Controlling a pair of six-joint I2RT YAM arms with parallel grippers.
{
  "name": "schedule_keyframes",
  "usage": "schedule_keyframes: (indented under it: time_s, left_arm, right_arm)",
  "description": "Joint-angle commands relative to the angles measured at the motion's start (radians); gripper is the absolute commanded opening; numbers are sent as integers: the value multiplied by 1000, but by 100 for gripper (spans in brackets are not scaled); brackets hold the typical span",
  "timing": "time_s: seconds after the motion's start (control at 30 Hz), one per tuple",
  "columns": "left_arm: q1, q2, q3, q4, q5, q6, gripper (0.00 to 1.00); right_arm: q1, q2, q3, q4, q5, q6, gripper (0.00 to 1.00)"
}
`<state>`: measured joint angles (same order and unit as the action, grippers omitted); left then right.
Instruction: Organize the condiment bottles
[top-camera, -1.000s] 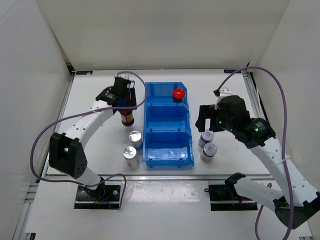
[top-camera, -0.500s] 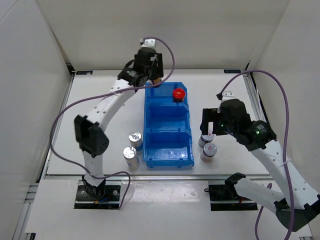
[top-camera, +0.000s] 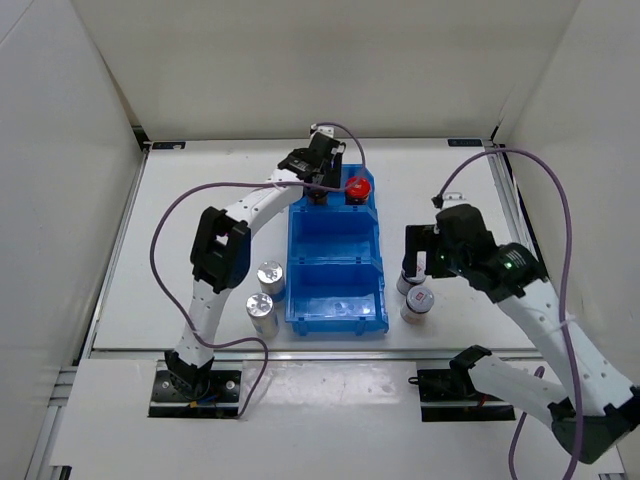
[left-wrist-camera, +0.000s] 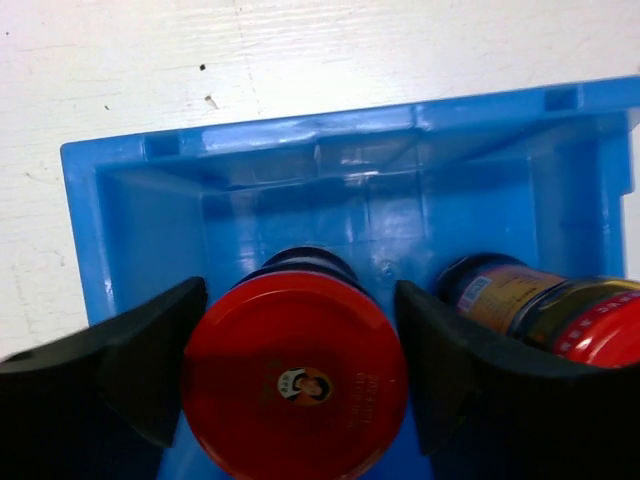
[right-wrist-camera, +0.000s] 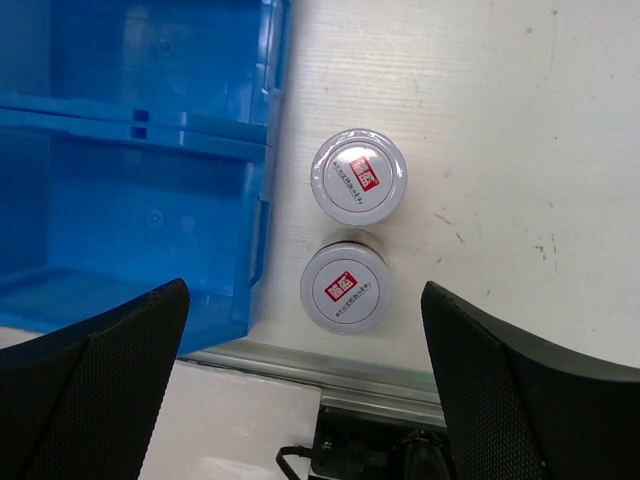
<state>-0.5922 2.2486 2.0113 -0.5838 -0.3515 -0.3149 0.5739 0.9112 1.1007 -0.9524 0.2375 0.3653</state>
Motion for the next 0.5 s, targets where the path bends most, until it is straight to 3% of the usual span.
schedule_keyframes:
  time_s: [0.0, 0.03, 0.07, 0.3, 0.47]
  left_arm:
    - [-9, -60, 56, 48, 5, -6, 89]
    - [-9, -60, 56, 48, -4, 6, 99]
    - [-9, -78, 44, 39, -4, 7, 100]
    - [-9, -315, -55, 30, -69, 97, 100]
    - [-9, -648, -258, 30, -122, 154, 100]
  right_arm:
    - [4, 80, -16, -3, 23, 56, 100]
    - [4, 138, -25, 9, 14, 57, 100]
    - [4, 170, -25, 9, 14, 81, 100]
    - [-6, 408, -25, 83, 14, 127, 100]
    - [-52, 531, -2, 93, 43, 159, 100]
